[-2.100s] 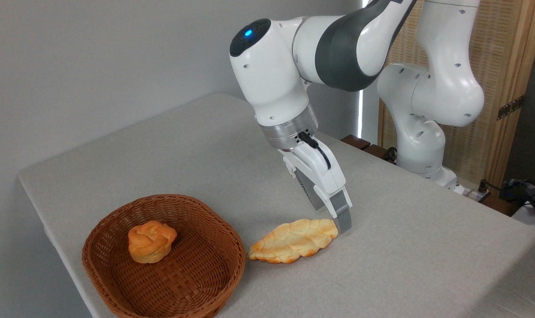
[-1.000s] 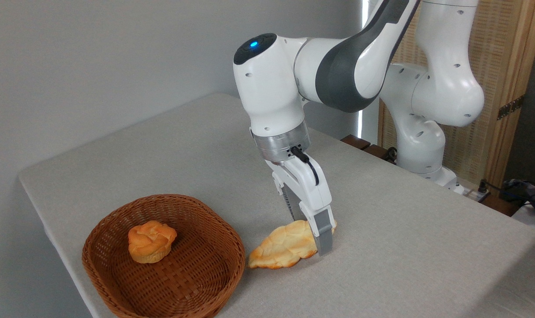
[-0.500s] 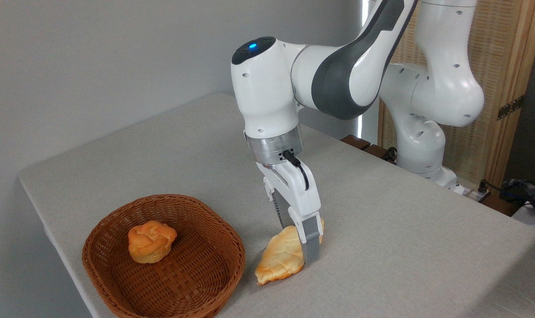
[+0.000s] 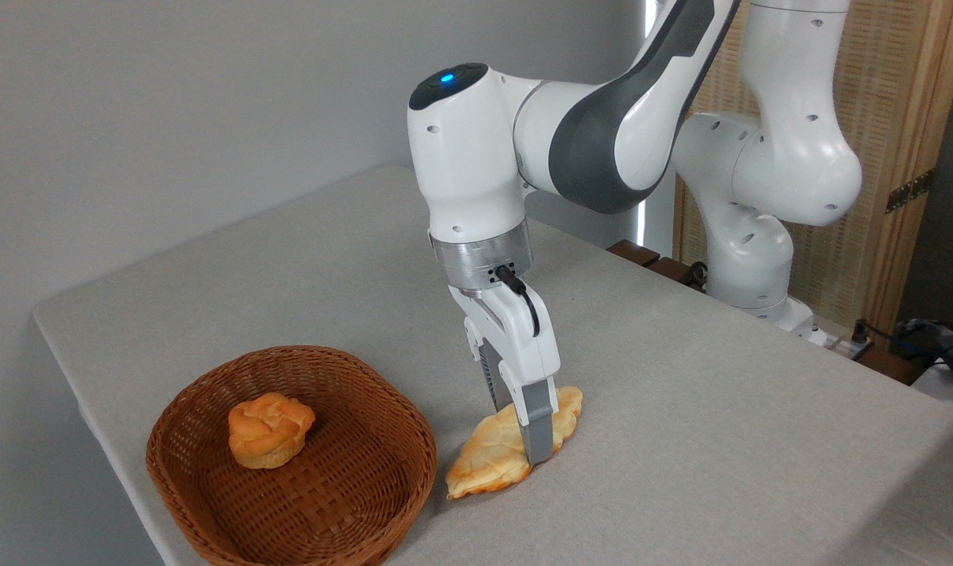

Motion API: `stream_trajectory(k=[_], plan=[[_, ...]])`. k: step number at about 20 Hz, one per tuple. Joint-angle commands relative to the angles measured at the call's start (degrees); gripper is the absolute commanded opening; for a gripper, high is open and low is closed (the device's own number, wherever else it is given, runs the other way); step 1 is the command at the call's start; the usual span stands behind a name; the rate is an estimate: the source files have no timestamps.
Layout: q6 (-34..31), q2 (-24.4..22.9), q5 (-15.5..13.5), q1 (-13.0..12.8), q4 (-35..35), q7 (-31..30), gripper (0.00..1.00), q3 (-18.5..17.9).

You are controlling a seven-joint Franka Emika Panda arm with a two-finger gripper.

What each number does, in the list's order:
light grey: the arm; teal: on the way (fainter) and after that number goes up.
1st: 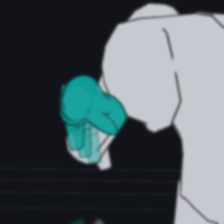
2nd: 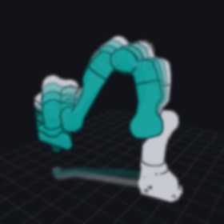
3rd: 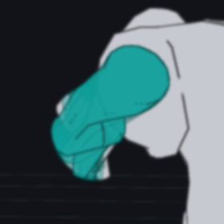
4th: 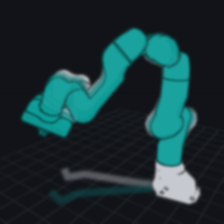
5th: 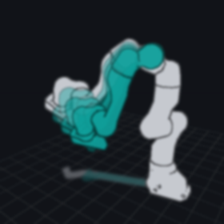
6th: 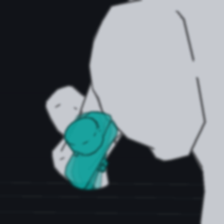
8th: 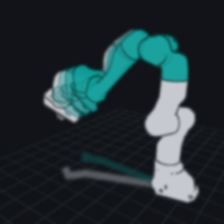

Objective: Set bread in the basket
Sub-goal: 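Close the gripper on the long golden bread's edge, then lift the bread and carry it over the wicker basket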

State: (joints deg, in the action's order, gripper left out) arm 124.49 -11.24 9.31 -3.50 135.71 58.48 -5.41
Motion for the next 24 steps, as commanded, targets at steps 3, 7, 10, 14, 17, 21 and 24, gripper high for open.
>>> stream_trajectory(k=[3, 7, 10, 14, 17, 21, 24], plan=[[0.93, -0.19, -1.05, -0.63, 0.17, 1.29, 0.50, -0.66], [0.67, -0.27, -1.05, -0.63, 0.08, 1.20, 0.50, -0.66], [-0.03, -0.71, -1.14, -0.63, -0.18, 1.29, 0.49, -0.66], [-4.77, -1.15, -1.49, -0.63, -2.02, 1.20, 0.47, -0.31], [-12.75, -2.03, -4.30, -0.98, -6.32, 1.29, 0.44, 0.05], [-20.94, -2.38, -7.54, -1.86, -12.38, 1.29, 0.44, 0.05], [-22.89, -1.95, -13.17, -1.78, -17.40, 0.85, 0.44, -0.04]])
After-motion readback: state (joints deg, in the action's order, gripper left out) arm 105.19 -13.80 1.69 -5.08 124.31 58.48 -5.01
